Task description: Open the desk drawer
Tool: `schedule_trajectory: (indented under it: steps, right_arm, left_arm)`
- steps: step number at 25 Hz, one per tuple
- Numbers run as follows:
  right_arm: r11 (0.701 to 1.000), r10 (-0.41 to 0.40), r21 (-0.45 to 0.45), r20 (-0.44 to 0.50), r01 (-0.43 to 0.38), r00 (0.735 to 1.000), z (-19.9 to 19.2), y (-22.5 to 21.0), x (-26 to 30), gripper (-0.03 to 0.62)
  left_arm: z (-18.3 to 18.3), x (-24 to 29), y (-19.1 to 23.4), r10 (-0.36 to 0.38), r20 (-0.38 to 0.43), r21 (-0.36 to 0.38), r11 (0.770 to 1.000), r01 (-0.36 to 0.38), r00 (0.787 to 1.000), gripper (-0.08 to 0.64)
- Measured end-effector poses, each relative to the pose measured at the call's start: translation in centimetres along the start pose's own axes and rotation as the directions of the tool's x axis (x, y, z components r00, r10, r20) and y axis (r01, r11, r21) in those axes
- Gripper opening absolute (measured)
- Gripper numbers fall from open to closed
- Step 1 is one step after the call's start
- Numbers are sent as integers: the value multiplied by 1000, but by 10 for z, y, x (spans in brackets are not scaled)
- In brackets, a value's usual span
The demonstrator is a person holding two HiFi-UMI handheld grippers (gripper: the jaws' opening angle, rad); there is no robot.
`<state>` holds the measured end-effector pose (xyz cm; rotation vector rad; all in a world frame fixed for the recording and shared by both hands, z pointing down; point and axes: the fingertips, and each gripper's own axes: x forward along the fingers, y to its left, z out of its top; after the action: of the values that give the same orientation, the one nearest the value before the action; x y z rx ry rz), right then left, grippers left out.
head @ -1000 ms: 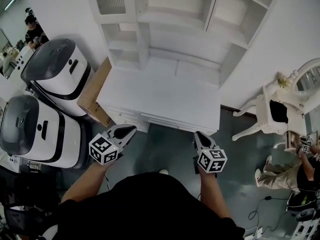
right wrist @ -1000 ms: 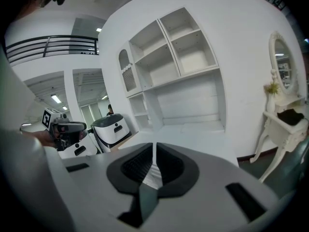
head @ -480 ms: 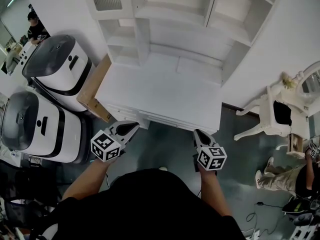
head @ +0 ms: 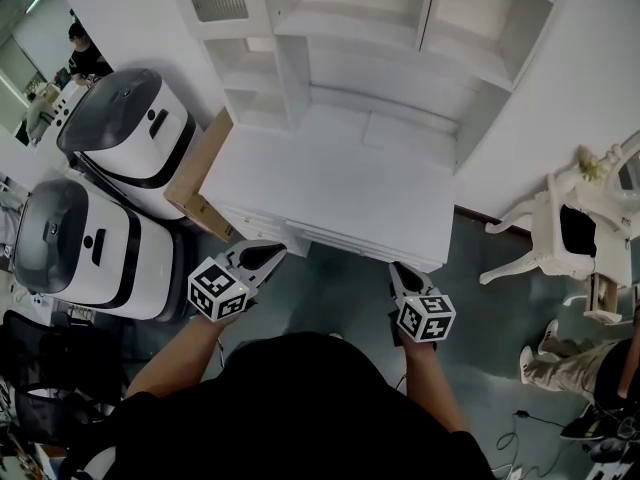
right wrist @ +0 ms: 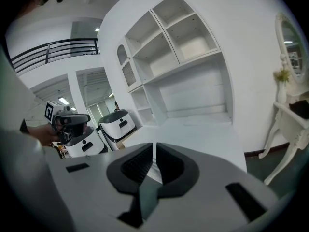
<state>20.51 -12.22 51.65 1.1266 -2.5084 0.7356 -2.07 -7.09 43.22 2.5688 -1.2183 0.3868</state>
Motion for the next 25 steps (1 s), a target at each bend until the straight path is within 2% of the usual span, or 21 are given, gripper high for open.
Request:
schedule_trajectory:
  steps: [9,15,20,25]
  right_arm:
    - [1000,-13,-15,-6,13,1000,2,14,10,23]
    - [993,-113,-14,7,113,994,6,24,1,23]
    - [975,-222,42,33,220,975,13,17,-10,23]
    - [956,-286,82,60,281,956,15,29,-10,23]
  left_arm:
    - [-7,-1,12,-40,21,-8,999,40,999,17]
    - [-14,4,27,-141,35,-4,990,141,989,17]
    - [-6,17,40,-225,18,45,974,224,974,17]
    - [4,17,54,-281,17,71,958,279,960,17]
